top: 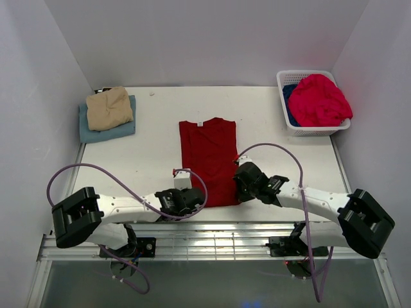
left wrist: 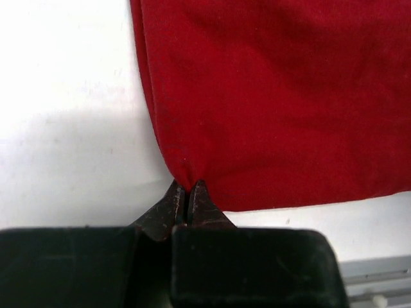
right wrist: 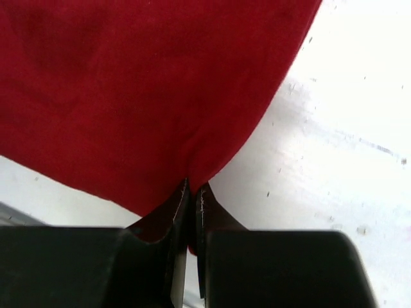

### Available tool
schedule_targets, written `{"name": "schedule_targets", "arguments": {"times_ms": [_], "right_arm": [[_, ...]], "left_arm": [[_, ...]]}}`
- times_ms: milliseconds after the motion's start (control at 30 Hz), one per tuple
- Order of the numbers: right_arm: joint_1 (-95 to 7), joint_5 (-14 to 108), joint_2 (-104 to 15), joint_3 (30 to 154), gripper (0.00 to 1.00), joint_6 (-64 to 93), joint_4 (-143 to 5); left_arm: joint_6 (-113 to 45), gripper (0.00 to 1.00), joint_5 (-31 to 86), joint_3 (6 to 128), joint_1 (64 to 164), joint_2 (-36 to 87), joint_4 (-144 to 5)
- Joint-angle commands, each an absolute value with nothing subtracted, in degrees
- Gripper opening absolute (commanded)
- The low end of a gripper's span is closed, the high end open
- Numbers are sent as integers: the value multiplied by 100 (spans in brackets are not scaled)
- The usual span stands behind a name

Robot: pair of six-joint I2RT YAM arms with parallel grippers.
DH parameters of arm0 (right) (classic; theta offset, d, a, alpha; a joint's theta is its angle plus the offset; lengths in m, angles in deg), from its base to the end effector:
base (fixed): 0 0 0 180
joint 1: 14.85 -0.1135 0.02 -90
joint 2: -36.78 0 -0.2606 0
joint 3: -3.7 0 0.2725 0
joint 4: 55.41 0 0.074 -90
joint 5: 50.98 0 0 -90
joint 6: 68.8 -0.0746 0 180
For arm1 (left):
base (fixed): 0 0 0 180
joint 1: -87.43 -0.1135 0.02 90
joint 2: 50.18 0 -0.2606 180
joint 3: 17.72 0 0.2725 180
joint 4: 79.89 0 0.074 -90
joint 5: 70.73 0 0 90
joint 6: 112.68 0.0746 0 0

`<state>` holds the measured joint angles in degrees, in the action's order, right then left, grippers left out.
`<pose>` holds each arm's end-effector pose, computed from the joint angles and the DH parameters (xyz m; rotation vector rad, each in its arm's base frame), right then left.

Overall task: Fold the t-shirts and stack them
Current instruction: Grab one side of the 2/3 rectangular tshirt with both arms

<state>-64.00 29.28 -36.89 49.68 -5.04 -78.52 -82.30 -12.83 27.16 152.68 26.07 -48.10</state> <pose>0.1935 0.2045 0.1226 -0.4180 2.4408 0.3720 0.1418 -0.2129 0.1024 -0.0473 2.4364 -0.1906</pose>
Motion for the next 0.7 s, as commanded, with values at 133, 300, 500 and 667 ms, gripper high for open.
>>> {"name": "schedule_targets", "arguments": {"times_ms": [133, 300, 500, 667], "right_arm": [[-6706, 2145, -2747, 5482, 8, -992, -9106], [-6706, 1503, -2772, 5948, 8, -834, -9169], [-6671, 1019, -3712, 6634, 8, -597, -8906], [-6495, 861, -4388, 7135, 8, -315, -8659]], "left_arm": [[-9106, 0, -2238, 3419, 15624, 2242, -3168], [-9080, 0, -3203, 3902, 15616, 2277, -3184], [-8650, 0, -4005, 4228, 15546, 2707, -3605], [-8141, 0, -4427, 4202, 15283, 2883, -4386]]}}
